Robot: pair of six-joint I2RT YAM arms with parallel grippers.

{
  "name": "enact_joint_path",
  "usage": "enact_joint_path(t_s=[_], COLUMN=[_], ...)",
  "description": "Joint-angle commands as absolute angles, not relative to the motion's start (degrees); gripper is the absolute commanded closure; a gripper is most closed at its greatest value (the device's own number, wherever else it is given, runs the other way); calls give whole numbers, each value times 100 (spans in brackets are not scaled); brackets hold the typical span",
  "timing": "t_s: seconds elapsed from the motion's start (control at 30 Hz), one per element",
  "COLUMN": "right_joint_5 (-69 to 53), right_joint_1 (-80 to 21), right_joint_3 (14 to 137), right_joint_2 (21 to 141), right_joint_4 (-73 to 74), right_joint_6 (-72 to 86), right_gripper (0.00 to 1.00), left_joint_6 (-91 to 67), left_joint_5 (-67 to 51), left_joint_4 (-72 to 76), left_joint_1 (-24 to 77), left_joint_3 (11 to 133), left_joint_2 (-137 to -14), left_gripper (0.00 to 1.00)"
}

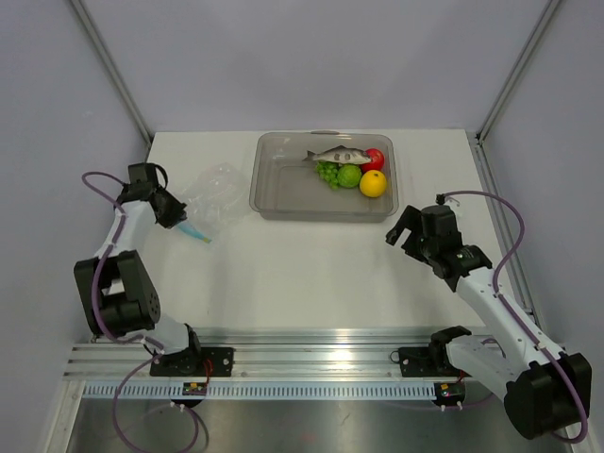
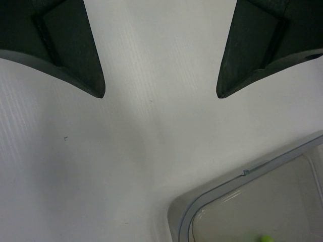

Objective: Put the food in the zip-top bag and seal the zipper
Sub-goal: Pick up the zipper food storage bag at the center of the board.

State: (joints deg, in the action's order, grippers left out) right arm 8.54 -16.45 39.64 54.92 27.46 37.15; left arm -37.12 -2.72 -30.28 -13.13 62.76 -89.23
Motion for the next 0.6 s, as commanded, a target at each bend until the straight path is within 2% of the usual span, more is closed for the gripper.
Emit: enact_joint_path(t_s=[0.0,0.17,0.33,0.57], right_joint_5=[765,589,299,202], right_joint_1=[-1626,-1626,-1626,-1617], right_joint_3=[4298,4254,4333,4675], right_joint_2=[5388,5203,5046,4632], right_joint_4=[2733,2707,2812,3216], right_joint_6=[3639,3788,3823,3516], right_gripper=[0,0,1,1], left_joint_6=[-3613,-3341,-2638,-2242], left_joint_5=[-54,159,123,-1168], left_joint_4=[-2804,-3145,-3901,-4814], left_joint_1=[-1082,-704,490,1353], left_joint_3=[6618,7057,7663,7629], left_joint_2=[-7500,-6461,-6258,-6012], left_gripper=[100,100,100,100])
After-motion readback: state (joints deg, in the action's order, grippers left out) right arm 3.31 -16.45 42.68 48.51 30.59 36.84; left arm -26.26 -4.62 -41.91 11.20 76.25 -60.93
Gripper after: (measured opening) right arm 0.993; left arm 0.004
